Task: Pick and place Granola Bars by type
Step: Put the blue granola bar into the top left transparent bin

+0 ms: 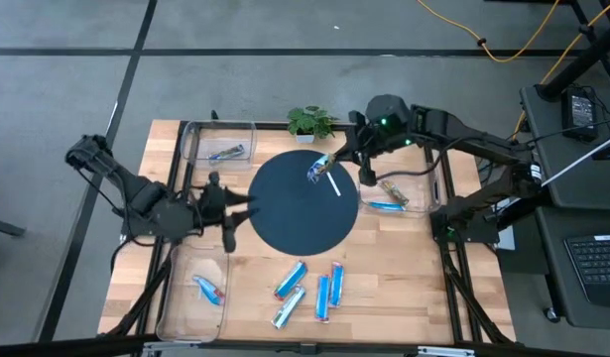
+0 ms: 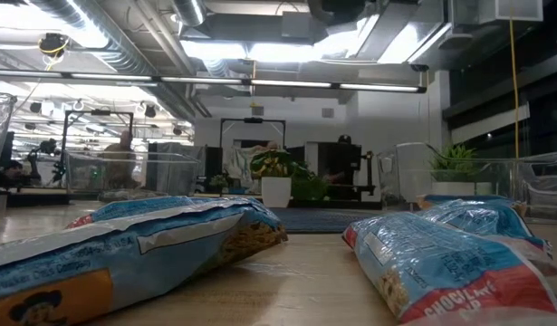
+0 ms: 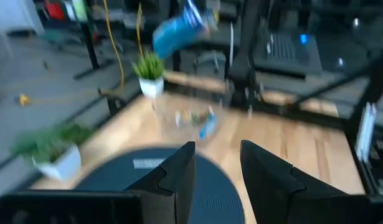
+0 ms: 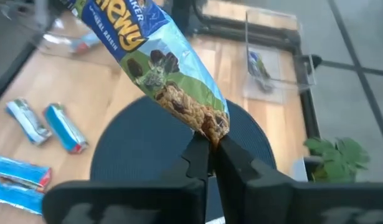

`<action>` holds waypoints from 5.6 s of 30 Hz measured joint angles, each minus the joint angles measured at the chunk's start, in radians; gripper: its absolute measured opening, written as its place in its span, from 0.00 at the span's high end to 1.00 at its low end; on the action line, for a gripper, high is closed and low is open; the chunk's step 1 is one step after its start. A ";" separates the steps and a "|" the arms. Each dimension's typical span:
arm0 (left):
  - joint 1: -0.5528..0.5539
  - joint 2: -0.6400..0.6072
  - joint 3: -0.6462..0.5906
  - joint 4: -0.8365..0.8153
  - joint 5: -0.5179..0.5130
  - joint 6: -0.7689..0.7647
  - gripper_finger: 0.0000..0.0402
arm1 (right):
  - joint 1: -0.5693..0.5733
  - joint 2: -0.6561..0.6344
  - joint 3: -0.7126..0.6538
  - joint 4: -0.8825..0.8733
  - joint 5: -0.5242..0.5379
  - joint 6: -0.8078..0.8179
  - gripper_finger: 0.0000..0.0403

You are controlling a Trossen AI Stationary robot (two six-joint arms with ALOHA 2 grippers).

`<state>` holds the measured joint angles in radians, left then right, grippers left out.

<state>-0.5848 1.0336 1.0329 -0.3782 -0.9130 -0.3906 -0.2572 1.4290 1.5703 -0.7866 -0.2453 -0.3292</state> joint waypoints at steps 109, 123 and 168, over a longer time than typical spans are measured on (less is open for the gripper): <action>0.532 0.041 0.256 0.263 0.458 0.565 0.96 | -0.063 -0.226 0.001 -0.070 0.219 0.063 0.64; 0.547 0.040 0.512 -0.333 0.308 0.409 0.96 | -0.063 -0.253 0.000 -0.180 0.226 0.035 0.64; 1.481 0.105 0.413 -0.823 0.906 0.710 0.95 | -0.063 -0.252 0.000 -0.159 0.218 0.012 0.64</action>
<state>0.8963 1.1391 1.4458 -1.2016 -0.0073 0.3195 -0.3202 1.1770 1.5700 -0.9459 -0.0269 -0.3172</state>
